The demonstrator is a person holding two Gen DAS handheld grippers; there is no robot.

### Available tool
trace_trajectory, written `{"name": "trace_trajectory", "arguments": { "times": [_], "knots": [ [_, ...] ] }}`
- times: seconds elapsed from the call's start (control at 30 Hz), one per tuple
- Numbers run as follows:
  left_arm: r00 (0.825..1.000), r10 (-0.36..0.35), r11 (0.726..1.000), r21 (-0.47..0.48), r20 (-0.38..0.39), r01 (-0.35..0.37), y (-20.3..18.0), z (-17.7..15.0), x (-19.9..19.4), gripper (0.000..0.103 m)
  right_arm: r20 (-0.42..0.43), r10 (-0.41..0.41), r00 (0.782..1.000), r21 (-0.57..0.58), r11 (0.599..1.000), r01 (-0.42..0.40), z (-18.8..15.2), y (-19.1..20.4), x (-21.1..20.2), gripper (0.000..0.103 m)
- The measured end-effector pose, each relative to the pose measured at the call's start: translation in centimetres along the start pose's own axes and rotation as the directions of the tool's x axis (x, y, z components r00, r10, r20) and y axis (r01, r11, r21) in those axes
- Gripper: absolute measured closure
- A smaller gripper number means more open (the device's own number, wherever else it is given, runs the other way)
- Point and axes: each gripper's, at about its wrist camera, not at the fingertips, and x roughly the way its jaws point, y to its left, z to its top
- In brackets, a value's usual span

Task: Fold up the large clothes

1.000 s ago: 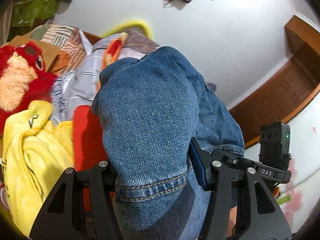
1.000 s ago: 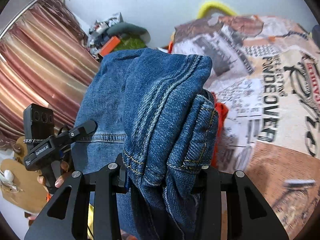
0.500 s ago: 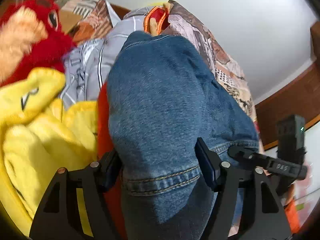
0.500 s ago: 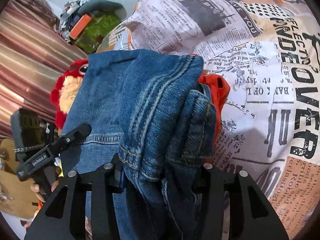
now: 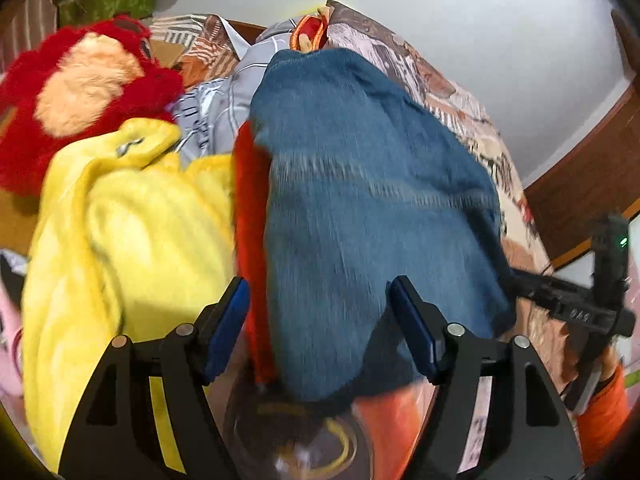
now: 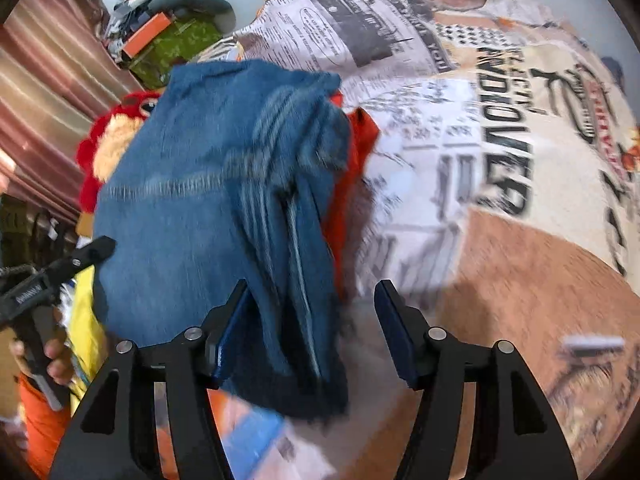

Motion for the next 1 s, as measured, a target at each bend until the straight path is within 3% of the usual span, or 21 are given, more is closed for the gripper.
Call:
{"name": "trace_trajectory", "arguments": {
  "times": [0.13,0.2,0.37,0.47,0.57,0.63,0.73,0.83,0.9,1.0],
  "knots": [
    [0.995,0.101,0.994,0.036,0.014,-0.101,-1.6,-2.3,-2.3,0.031,0.01,-0.034,0.999,-0.034,0.999,0.034,-1.7,0.9,-2.3,0.045],
    [0.989,0.139,0.988,0.062,0.058,-0.142,-3.0,-2.9,-4.5,0.032,0.04,-0.031,0.999,-0.048,0.998,0.033,-2.2,1.5,-4.0,0.045],
    [0.963,0.127,0.98,0.116,0.239,-0.158,-7.4,-3.3,-12.7,0.032,0.178,0.043,0.983,-0.069,0.997,-0.031,-3.5,3.5,-11.2,0.045],
    [0.929,0.1,0.975,0.15,0.357,-0.162,-10.4,-3.7,-17.7,0.032,0.311,0.071,0.948,-0.106,0.994,-0.04,-4.4,5.4,-16.6,0.045],
    [0.866,0.061,0.966,0.19,0.497,-0.177,-13.7,-4.9,-23.6,0.032,0.454,0.096,0.886,-0.147,0.989,-0.032,-5.8,7.6,-22.1,0.045],
    [0.813,0.029,0.956,0.222,0.582,-0.193,-15.9,-6.6,-27.1,0.032,0.536,0.117,0.836,-0.171,0.985,-0.028,-7.0,9.0,-25.4,0.045],
    [0.736,-0.008,0.944,0.248,0.677,-0.219,-18.3,-9.1,-31.0,0.032,0.656,0.136,0.742,-0.205,0.979,0.002,-9.3,11.2,-29.5,0.045],
    [0.671,-0.013,0.937,0.243,0.742,-0.251,-19.9,-11.6,-33.6,0.032,0.738,0.136,0.66,-0.223,0.974,0.048,-11.8,12.7,-32.0,0.045],
    [0.631,0.004,0.936,0.219,0.776,-0.275,-20.4,-13.1,-34.5,0.031,0.773,0.121,0.622,-0.219,0.972,0.083,-13.5,13.5,-32.9,0.045],
    [0.602,0.015,0.942,0.191,0.798,-0.277,-20.6,-14.9,-35.1,0.027,0.792,0.102,0.602,-0.188,0.979,0.081,-15.0,13.8,-32.8,0.045]
  ]
}}
